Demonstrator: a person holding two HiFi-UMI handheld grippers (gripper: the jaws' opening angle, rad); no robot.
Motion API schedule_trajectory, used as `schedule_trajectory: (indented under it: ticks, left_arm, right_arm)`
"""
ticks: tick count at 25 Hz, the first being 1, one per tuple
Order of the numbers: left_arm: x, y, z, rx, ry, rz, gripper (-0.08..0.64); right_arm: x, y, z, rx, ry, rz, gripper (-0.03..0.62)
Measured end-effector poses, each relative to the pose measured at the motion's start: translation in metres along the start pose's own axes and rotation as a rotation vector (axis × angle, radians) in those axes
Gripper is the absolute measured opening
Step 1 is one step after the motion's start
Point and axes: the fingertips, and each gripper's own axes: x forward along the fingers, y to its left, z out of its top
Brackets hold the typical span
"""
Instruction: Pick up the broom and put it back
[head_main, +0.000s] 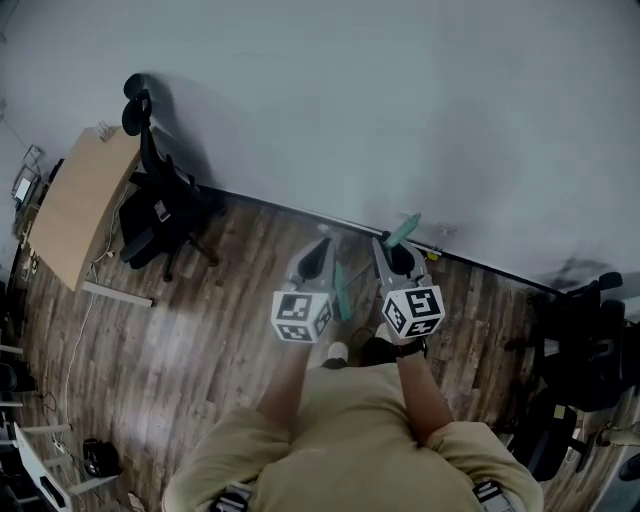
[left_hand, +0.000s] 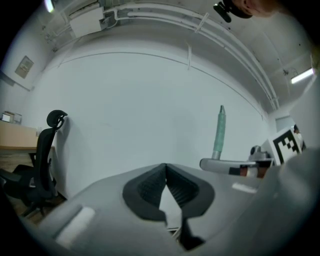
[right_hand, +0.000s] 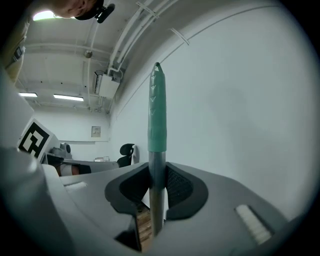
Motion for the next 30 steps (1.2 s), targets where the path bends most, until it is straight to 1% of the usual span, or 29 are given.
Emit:
schedule_trajectory:
  ticks: [4, 7, 8, 10, 12, 13, 16, 19, 25, 30]
  left_arm:
    - [0.017, 0.014, -0.014, -0.012, 0.041, 0.037, -0.002]
    - [0.045, 0.013, -0.015, 0.001, 0.064, 0.05, -0.002]
    - [0.056, 0.011, -0.015, 0.014, 0.07, 0.056, -0.002]
    - [0.081, 0.006, -0.017, 0.064, 0.089, 0.082, -0.002]
    - [0.107, 0.001, -0.026, 0.113, 0.121, 0.114, -0.002]
    - [0.121, -0.003, -0.034, 0.119, 0.139, 0.125, -0.002]
    - [0.156, -0.016, -0.061, 0.105, 0.186, 0.139, -0.002]
    - [0.177, -0.027, -0.087, 0.082, 0.23, 0.137, -0.002]
    - [0.191, -0.028, -0.149, 0.023, 0.371, 0.145, -0.002]
    - [0.227, -0.022, -0.201, 0.009, 0.461, 0.108, -0.002]
  right_arm:
    - [0.026, 0.006, -0.027, 0.014, 0.059, 0.066, 0.08]
    - [0.042, -0.004, -0.041, 0.018, 0.1, 0.102, 0.081]
    - [0.045, -0.012, -0.044, 0.018, 0.113, 0.114, 0.083]
    - [0.051, -0.03, -0.049, 0.024, 0.134, 0.135, 0.083]
    - [0.055, -0.056, -0.056, 0.039, 0.153, 0.142, 0.083]
    - [0.056, -0.072, -0.061, 0.048, 0.165, 0.14, 0.083]
    - [0.057, -0.12, -0.086, 0.082, 0.209, 0.121, 0.086]
    - [0.056, -0.158, -0.123, 0.128, 0.269, 0.085, 0.095]
    - [0.051, -0.206, -0.21, 0.189, 0.441, -0.001, 0.112]
    - [0.067, -0.259, -0.283, 0.225, 0.559, -0.094, 0.117]
